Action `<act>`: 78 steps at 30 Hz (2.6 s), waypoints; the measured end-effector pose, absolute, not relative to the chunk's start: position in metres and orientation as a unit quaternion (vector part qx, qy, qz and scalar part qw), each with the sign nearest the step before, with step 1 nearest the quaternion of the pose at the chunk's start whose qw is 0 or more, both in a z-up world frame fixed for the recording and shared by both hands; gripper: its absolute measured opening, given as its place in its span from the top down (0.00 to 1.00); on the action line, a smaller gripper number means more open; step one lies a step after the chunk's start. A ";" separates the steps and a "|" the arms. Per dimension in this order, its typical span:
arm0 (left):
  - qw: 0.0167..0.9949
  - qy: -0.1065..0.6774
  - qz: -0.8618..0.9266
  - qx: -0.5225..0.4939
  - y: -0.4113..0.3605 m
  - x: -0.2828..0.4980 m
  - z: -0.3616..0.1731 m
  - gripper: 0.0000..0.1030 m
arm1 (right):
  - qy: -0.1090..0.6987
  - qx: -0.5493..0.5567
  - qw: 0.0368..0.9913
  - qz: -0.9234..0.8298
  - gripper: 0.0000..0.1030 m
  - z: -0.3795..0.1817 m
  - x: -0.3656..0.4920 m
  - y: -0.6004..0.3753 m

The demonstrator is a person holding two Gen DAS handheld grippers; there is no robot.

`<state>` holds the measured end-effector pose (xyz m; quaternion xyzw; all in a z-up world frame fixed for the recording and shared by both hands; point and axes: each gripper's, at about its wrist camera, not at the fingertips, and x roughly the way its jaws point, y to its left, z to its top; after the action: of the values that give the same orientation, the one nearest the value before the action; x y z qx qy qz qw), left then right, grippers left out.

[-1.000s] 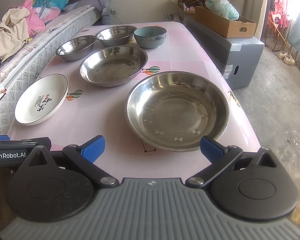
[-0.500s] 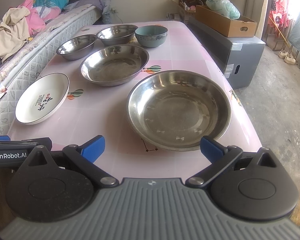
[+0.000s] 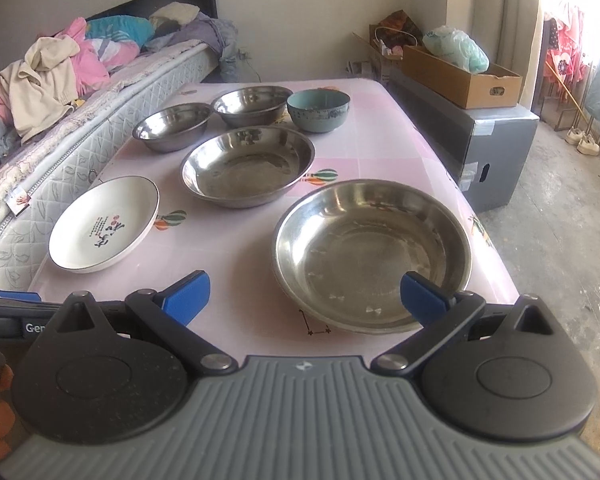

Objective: Organize plates and bowls

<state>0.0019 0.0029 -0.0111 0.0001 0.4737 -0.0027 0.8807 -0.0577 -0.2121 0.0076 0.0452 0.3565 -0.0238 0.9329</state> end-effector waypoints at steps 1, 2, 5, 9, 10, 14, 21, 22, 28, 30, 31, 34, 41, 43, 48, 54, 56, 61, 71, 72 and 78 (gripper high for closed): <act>0.881 0.473 0.001 -0.003 0.006 0.003 -0.012 0.00 | 0.352 0.045 0.935 -0.018 0.01 0.010 -0.057 -0.212; 0.881 0.473 0.006 -0.006 0.009 0.005 -0.013 0.00 | 0.348 0.046 0.936 -0.013 0.01 0.012 -0.056 -0.213; 0.883 0.468 0.022 -0.015 0.021 0.009 -0.014 0.00 | 0.343 0.060 0.938 -0.007 0.01 0.018 -0.050 -0.216; 0.887 0.457 0.052 -0.025 0.041 0.016 -0.010 0.00 | 0.313 0.084 0.946 0.027 0.01 0.028 -0.044 -0.222; 0.888 0.454 0.061 -0.029 0.048 0.018 -0.009 0.00 | 0.305 0.087 0.948 0.040 0.01 0.032 -0.039 -0.223; 0.891 0.441 0.095 -0.049 0.078 0.026 -0.001 0.00 | 0.281 0.084 0.953 0.078 0.01 0.045 -0.024 -0.224; 0.902 0.403 0.137 -0.074 0.125 0.041 0.018 0.00 | 0.279 0.100 0.950 0.097 0.01 0.054 0.011 -0.223; 0.904 0.398 0.136 -0.078 0.131 0.044 0.020 0.00 | 0.281 0.101 0.949 0.098 0.01 0.053 0.015 -0.223; 0.915 0.373 0.126 -0.085 0.150 0.070 0.029 0.00 | 0.296 0.098 0.944 0.104 0.01 0.046 0.041 -0.220; 0.918 0.369 0.119 -0.086 0.154 0.081 0.030 0.00 | 0.295 0.103 0.944 0.107 0.01 0.046 0.050 -0.222; 0.920 0.365 0.114 -0.088 0.155 0.088 0.030 0.00 | 0.295 0.107 0.943 0.108 0.01 0.046 0.055 -0.223; 0.927 0.352 0.101 -0.086 0.159 0.106 0.031 0.00 | 0.306 0.118 0.938 0.114 0.01 0.044 0.080 -0.223; 0.931 0.334 0.054 -0.134 0.173 0.162 0.030 0.00 | 0.318 0.146 0.922 0.163 0.01 0.054 0.157 -0.215; 0.934 0.329 0.052 -0.132 0.174 0.182 0.030 0.00 | 0.314 0.148 0.921 0.178 0.01 0.060 0.182 -0.209; 0.935 0.337 0.037 -0.106 0.169 0.238 0.029 0.01 | 0.331 0.140 0.913 0.196 0.01 0.058 0.260 -0.189; 0.928 0.369 0.018 -0.057 0.154 0.309 0.014 0.02 | 0.377 0.145 0.891 0.207 0.10 0.022 0.341 -0.157; 0.921 0.384 0.009 -0.059 0.151 0.329 0.003 0.09 | 0.396 0.151 0.883 0.203 0.20 0.006 0.360 -0.148; 0.892 0.442 0.001 -0.096 0.149 0.366 -0.024 0.39 | 0.436 0.168 0.866 0.181 0.43 -0.037 0.389 -0.132; 0.866 0.489 -0.001 -0.108 0.129 0.399 -0.050 0.68 | 0.458 0.185 0.856 0.153 0.70 -0.077 0.412 -0.134; 0.864 0.491 0.001 -0.112 0.128 0.399 -0.051 0.74 | 0.458 0.187 0.855 0.153 0.72 -0.079 0.414 -0.134; 0.859 0.495 0.016 -0.129 0.130 0.400 -0.055 0.89 | 0.458 0.192 0.853 0.160 0.88 -0.083 0.421 -0.129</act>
<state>0.3997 0.1295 -0.0552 -0.1290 0.4950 0.0162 0.8591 0.4208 -0.1293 -0.0831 0.1922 0.4575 0.1595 0.8534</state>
